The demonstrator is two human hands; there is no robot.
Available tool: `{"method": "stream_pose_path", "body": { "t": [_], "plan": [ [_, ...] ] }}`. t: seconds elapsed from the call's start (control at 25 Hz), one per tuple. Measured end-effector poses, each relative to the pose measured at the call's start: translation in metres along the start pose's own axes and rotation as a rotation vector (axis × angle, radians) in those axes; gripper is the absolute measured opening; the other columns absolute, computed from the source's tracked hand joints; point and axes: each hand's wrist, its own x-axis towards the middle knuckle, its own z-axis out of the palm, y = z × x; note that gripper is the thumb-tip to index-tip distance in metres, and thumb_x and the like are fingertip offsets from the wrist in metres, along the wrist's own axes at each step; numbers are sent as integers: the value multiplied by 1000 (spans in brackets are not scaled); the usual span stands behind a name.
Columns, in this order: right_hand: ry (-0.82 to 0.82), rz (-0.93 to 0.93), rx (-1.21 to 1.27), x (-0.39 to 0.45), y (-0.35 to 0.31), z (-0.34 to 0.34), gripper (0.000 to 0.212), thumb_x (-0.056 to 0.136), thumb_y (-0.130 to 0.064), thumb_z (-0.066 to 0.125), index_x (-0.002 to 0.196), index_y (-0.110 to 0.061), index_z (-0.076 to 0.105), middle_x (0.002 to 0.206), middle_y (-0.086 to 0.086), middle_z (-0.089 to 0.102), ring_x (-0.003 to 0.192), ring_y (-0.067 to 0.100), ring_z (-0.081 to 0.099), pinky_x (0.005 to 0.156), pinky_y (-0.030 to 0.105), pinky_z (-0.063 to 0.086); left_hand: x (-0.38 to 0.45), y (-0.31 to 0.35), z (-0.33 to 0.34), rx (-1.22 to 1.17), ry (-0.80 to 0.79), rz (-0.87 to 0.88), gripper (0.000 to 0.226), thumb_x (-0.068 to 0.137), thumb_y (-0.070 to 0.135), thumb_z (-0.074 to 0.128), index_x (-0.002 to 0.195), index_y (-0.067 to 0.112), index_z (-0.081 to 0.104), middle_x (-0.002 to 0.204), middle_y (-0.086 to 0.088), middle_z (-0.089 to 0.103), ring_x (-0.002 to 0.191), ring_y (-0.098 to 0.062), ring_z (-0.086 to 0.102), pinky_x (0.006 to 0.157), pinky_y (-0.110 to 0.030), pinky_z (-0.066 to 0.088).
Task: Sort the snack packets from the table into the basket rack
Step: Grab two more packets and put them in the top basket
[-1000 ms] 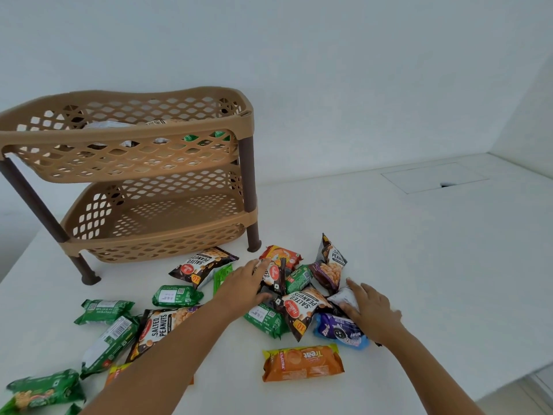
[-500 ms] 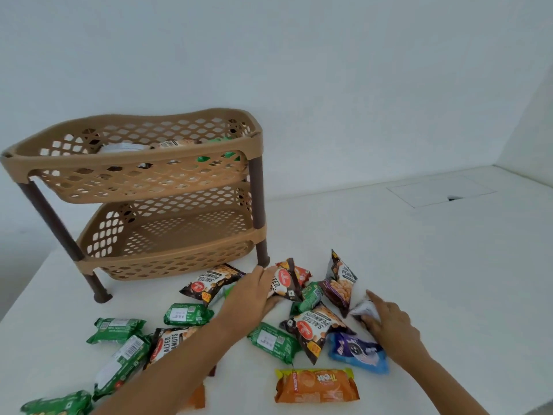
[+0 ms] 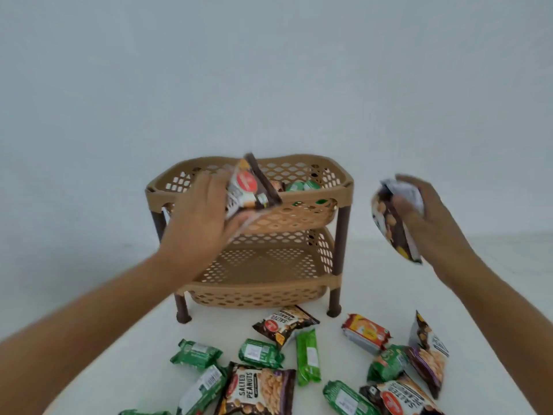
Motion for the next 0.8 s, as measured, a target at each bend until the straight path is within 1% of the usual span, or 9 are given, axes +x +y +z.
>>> {"method": "stream_pose_path", "body": {
  "t": [0.12, 0.2, 0.32, 0.44, 0.52, 0.56, 0.64, 0.68, 0.8],
  "plan": [
    [-288, -193, 146, 58, -68, 57, 25, 100, -20, 36, 98, -2, 52, 74, 13, 51, 51, 14, 47, 44, 20, 36, 45, -51, -8, 192, 6, -82, 68, 88, 57, 35, 118, -3, 43, 94, -24, 52, 72, -38, 55, 56, -44, 45],
    [-340, -228, 107, 97, -87, 102, 22, 100, -14, 35, 94, -10, 56, 75, 13, 57, 55, 21, 52, 53, 27, 43, 67, -78, 2, 292, -68, -154, 63, 89, 52, 41, 117, -5, 44, 95, -24, 51, 73, -38, 55, 56, -45, 44],
    [-306, -48, -68, 144, -76, 168, 28, 98, -20, 40, 120, -19, 57, 103, 8, 67, 85, 25, 64, 83, 37, 51, 83, -102, 35, 315, -174, -323, 56, 91, 47, 43, 117, -2, 40, 103, -24, 51, 85, -39, 57, 65, -46, 46],
    [-442, 202, -293, 163, -53, 217, 35, 96, -19, 41, 126, -5, 49, 108, 14, 59, 86, 27, 60, 69, 31, 45, 80, -117, 74, 240, -400, -491, 57, 91, 49, 42, 130, 9, 31, 116, -24, 48, 100, -42, 55, 79, -48, 46],
    [-528, 240, -576, 167, -44, 237, 41, 94, -7, 41, 134, 1, 40, 132, 19, 51, 109, 31, 56, 79, 35, 44, 75, -128, 94, 173, -593, -595, 56, 91, 48, 43, 135, 17, 28, 126, -24, 45, 108, -41, 52, 88, -47, 46],
    [-552, 253, -675, 166, -44, 243, 46, 92, 2, 39, 138, 2, 33, 139, 19, 46, 109, 31, 55, 81, 33, 45, 75, -132, 100, 143, -694, -666, 56, 91, 45, 43, 138, 20, 25, 132, -23, 43, 113, -40, 49, 92, -47, 45],
    [-673, 234, -890, 159, -46, 250, 48, 91, 9, 35, 139, 3, 32, 137, 19, 47, 80, 25, 55, 64, 26, 44, 79, -135, 106, 166, -885, -733, 60, 92, 36, 44, 143, 16, 18, 135, -20, 42, 116, -35, 47, 94, -41, 43],
    [-702, 226, -968, 159, -43, 254, 46, 93, 7, 35, 138, 3, 34, 136, 17, 48, 75, 24, 53, 61, 25, 42, 81, -132, 106, 212, -969, -725, 59, 93, 32, 43, 143, 12, 19, 128, -18, 47, 110, -32, 49, 88, -36, 44],
    [-751, 194, -1040, 157, -39, 259, 44, 100, -18, 30, 142, -4, 30, 148, 14, 36, 124, 28, 46, 93, 34, 41, 89, -117, 98, 274, -1188, -645, 42, 96, 22, 41, 135, 5, 37, 118, -12, 55, 95, -22, 52, 82, -30, 42]
  ]
}}
